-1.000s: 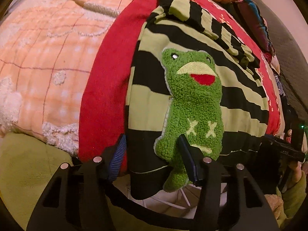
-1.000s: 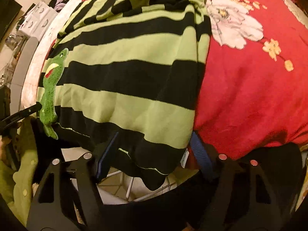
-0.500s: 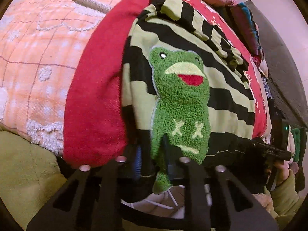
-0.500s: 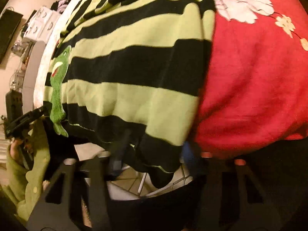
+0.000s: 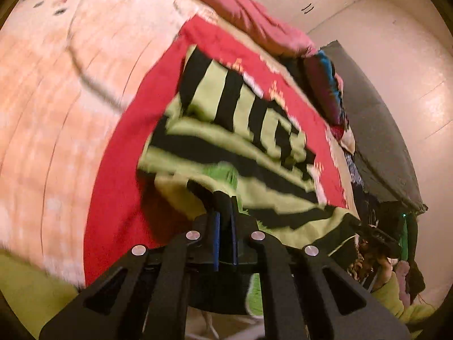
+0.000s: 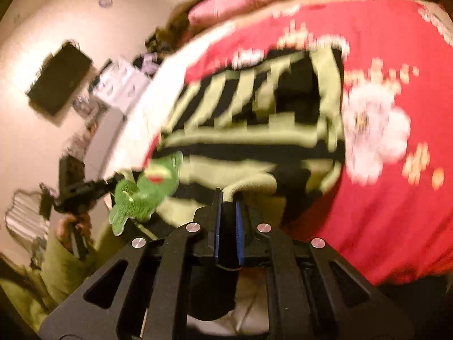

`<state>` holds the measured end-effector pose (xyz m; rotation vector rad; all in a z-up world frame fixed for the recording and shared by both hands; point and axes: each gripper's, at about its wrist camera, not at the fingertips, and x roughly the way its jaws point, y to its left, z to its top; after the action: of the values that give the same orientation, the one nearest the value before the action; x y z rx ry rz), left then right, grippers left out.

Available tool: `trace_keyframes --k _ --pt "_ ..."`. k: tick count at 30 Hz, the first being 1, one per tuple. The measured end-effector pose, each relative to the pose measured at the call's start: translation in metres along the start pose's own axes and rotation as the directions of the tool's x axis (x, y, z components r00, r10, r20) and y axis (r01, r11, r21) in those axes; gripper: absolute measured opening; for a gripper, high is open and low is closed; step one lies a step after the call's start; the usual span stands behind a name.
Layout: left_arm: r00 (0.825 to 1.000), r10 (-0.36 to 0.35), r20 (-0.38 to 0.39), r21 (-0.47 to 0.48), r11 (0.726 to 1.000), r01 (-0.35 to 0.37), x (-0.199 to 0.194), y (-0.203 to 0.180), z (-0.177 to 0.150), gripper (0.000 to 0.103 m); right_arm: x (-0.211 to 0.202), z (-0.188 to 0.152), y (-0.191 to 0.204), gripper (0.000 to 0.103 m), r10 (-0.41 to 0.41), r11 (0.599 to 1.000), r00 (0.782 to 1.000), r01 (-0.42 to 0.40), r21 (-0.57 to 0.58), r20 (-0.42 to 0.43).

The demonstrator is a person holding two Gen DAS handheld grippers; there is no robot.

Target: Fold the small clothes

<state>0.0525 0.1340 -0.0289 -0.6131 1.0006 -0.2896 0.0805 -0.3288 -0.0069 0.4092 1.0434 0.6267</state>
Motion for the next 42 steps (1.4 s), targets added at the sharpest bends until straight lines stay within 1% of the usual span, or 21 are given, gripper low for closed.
trace_keyframes --k 3,6,8,10,11,12,13,16,17,18,19,21,23,25,27,30,32,33,37,40,42 --pt "1.000 -0.015 0.022 -0.034 0.999 0.016 0.016 0.000 0.031 0.005 -0.001 0.029 -0.011 0.004 -0.023 0.999 0.999 0.022 0.024 0.047" --pt "0.999 -0.002 0.035 -0.084 0.996 0.005 0.039 0.006 0.059 0.005 0.011 0.062 -0.043 0.004 -0.048 0.988 0.996 0.036 0.147 0.079" --pt "0.999 0.029 0.020 -0.124 0.992 -0.026 0.060 0.012 0.073 0.007 0.027 0.075 -0.062 0.005 -0.074 0.975 0.995 0.059 0.215 0.060" --pt "0.999 0.050 0.007 -0.158 0.986 -0.048 0.071 0.018 0.078 0.010 0.042 0.079 -0.077 0.010 -0.102 0.962 0.994 0.087 0.261 0.046" --pt "0.999 0.053 0.004 -0.170 0.984 -0.052 0.074 0.021 0.078 0.016 0.046 0.079 -0.082 0.017 -0.109 0.958 0.993 0.096 0.271 0.034" --pt "0.999 0.042 0.009 -0.178 0.983 -0.040 0.074 0.023 0.076 0.019 0.048 0.078 -0.086 0.023 -0.114 0.954 0.993 0.101 0.283 0.032" --pt "0.999 0.034 0.018 -0.178 0.984 -0.031 0.073 0.024 0.074 0.024 0.046 0.075 -0.090 0.035 -0.111 0.951 0.993 0.093 0.296 0.045" --pt "0.997 0.019 0.070 -0.159 0.987 -0.008 0.055 0.025 0.065 0.038 0.031 0.066 -0.096 0.043 -0.130 0.953 0.987 0.099 0.288 0.090" --pt "0.996 0.016 0.086 -0.149 0.989 -0.003 0.049 0.025 0.062 0.042 0.024 0.063 -0.097 0.048 -0.136 0.956 0.985 0.102 0.276 0.106" --pt "0.994 0.019 0.107 -0.129 0.992 -0.006 0.039 0.024 0.059 0.043 0.017 0.059 -0.099 0.052 -0.143 0.959 0.983 0.109 0.262 0.116" --pt "0.992 0.030 0.121 -0.111 0.994 -0.017 0.031 0.025 0.056 0.046 0.010 0.054 -0.100 0.061 -0.156 0.960 0.981 0.124 0.251 0.112" --pt "0.987 0.069 0.146 -0.049 0.997 -0.063 0.015 0.023 0.048 0.050 -0.001 0.043 -0.099 0.064 -0.144 0.965 0.984 0.115 0.237 0.106" --pt "0.978 0.145 0.152 0.028 0.988 -0.151 0.007 0.020 0.040 0.055 -0.007 0.031 -0.090 0.067 -0.132 0.977 0.986 0.112 0.182 0.099" --pt "0.969 0.200 0.145 0.118 0.969 -0.218 0.004 0.013 0.032 0.057 -0.004 0.023 -0.076 0.069 -0.171 0.981 0.983 0.163 0.104 0.070" --pt "0.966 0.221 0.135 0.187 0.952 -0.244 0.007 0.005 0.028 0.061 0.006 0.021 -0.060 0.070 -0.220 0.976 0.974 0.219 0.012 0.047" --pt "0.967 0.225 0.118 0.275 0.929 -0.249 0.015 -0.013 0.027 0.062 0.021 0.024 -0.045 0.072 -0.230 0.971 0.973 0.232 -0.057 0.026" --pt "0.969 0.226 0.099 0.325 0.913 -0.246 0.022 -0.027 0.026 0.062 0.026 0.022 -0.037 0.076 -0.245 0.965 0.969 0.246 -0.091 0.017" --pt "0.971 0.224 0.088 0.333 0.912 -0.241 0.025 -0.030 0.026 0.062 0.029 0.022 -0.035 0.076 -0.253 0.962 0.967 0.253 -0.101 0.013" --pt "0.981 0.194 0.023 0.355 0.916 -0.189 0.046 -0.044 0.023 0.062 0.040 0.019 -0.034 0.076 -0.249 0.965 0.968 0.246 -0.094 -0.020" --pt "0.985 0.169 -0.016 0.314 0.937 -0.155 0.066 -0.046 0.026 0.061 0.043 0.020 -0.035 0.075 -0.250 0.965 0.968 0.247 -0.081 -0.019" --pt "0.984 0.174 -0.022 0.267 0.950 -0.162 0.076 -0.044 0.030 0.037 0.044 0.023 -0.038 0.067 -0.247 0.967 0.969 0.245 -0.065 -0.016"
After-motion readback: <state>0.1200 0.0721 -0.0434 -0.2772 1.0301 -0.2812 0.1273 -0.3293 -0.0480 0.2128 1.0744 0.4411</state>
